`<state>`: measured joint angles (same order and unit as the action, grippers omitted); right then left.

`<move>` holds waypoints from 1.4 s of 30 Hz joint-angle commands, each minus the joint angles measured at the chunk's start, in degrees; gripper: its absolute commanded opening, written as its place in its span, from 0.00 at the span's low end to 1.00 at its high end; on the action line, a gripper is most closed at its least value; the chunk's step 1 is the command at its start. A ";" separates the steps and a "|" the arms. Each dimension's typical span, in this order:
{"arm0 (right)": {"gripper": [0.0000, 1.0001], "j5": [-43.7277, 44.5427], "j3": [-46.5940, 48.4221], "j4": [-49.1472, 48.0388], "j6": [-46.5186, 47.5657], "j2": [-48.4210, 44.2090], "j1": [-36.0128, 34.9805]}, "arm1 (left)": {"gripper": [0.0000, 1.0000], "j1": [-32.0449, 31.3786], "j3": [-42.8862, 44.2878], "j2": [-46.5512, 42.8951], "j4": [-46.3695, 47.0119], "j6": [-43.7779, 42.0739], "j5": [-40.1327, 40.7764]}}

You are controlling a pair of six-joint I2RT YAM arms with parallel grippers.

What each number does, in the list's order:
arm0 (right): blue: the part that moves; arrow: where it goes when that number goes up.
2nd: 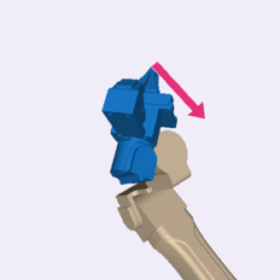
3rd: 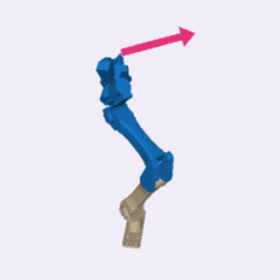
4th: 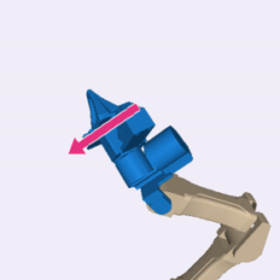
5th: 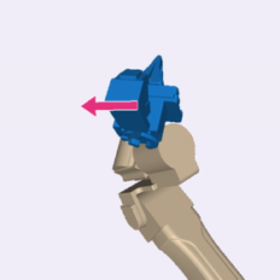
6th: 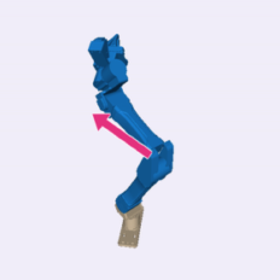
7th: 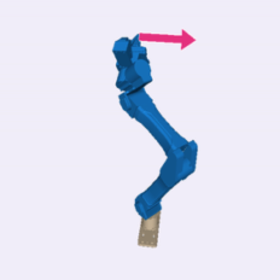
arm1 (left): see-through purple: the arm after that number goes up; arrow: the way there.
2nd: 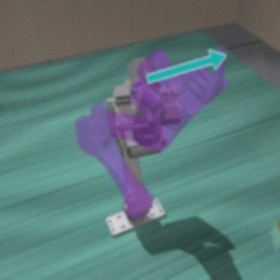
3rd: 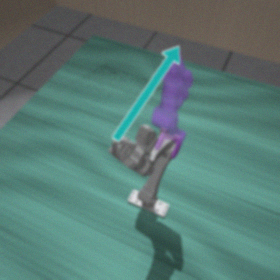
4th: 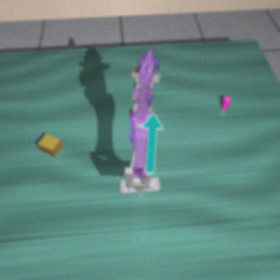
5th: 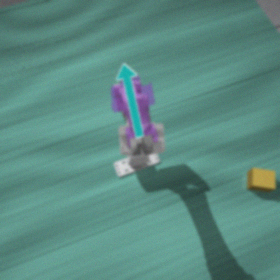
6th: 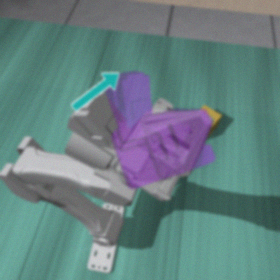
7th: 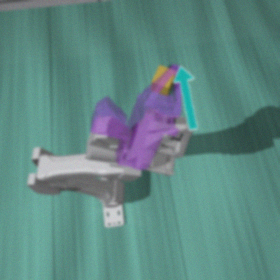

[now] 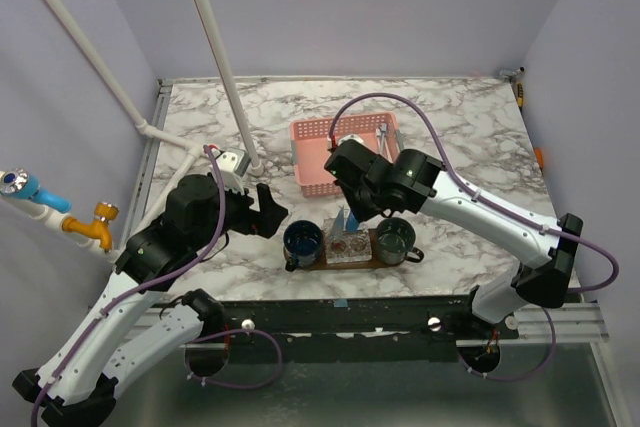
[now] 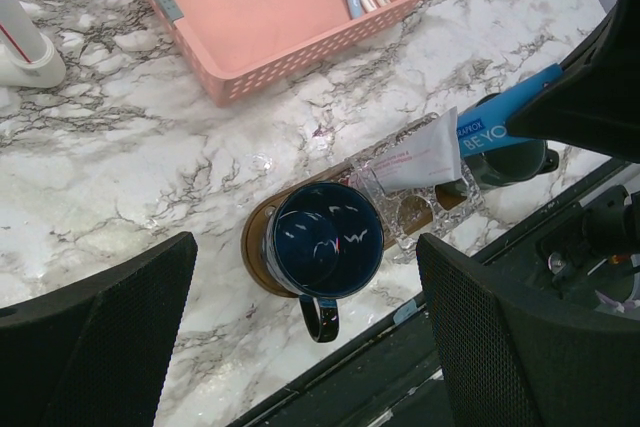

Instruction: Prepare toiletry sets of a toothbrush and toothpaste on the tray

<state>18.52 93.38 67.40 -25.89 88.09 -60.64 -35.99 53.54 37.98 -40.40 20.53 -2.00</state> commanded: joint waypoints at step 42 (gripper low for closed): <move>0.01 -2.53 -15.69 -12.57 -1.62 0.72 1.11 | 0.90 0.39 -0.89 -0.20 0.15 -0.23 1.54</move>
<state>16.43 78.70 56.18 -26.65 88.20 -59.64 -35.94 53.52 37.82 -40.40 20.53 -1.83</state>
